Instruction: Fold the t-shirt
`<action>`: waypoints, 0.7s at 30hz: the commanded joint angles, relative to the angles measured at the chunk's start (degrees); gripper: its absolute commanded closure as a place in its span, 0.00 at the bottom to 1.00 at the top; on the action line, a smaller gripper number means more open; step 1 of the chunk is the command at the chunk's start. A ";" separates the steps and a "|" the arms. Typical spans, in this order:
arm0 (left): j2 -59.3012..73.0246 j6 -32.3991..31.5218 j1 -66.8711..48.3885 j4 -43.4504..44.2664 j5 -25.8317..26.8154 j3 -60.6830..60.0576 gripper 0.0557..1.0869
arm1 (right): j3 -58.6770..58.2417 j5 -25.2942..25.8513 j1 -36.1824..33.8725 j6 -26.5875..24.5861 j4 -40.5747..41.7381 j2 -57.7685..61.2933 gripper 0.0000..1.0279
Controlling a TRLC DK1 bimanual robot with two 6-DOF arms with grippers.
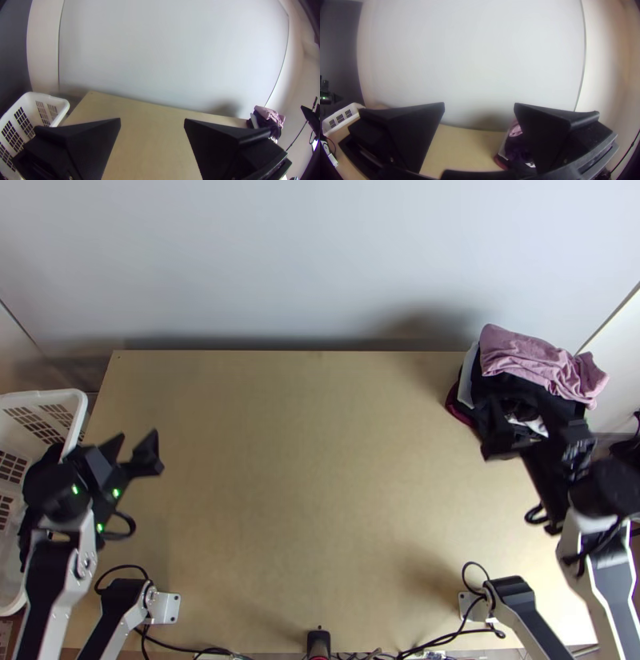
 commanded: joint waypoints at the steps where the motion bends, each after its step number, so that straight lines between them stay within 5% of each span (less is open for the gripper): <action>1: 13.13 -0.67 0.76 0.97 -0.11 14.41 0.10 | 12.68 0.50 -0.45 -0.98 -0.76 15.09 0.06; 13: 36.95 0.82 2.17 -2.63 -1.78 47.72 0.10 | 23.14 1.20 -0.09 -0.19 -1.55 32.67 0.06; 21: 43.81 0.82 1.82 -5.09 -3.36 55.72 0.10 | 24.81 1.29 -0.09 1.22 -2.51 37.50 0.06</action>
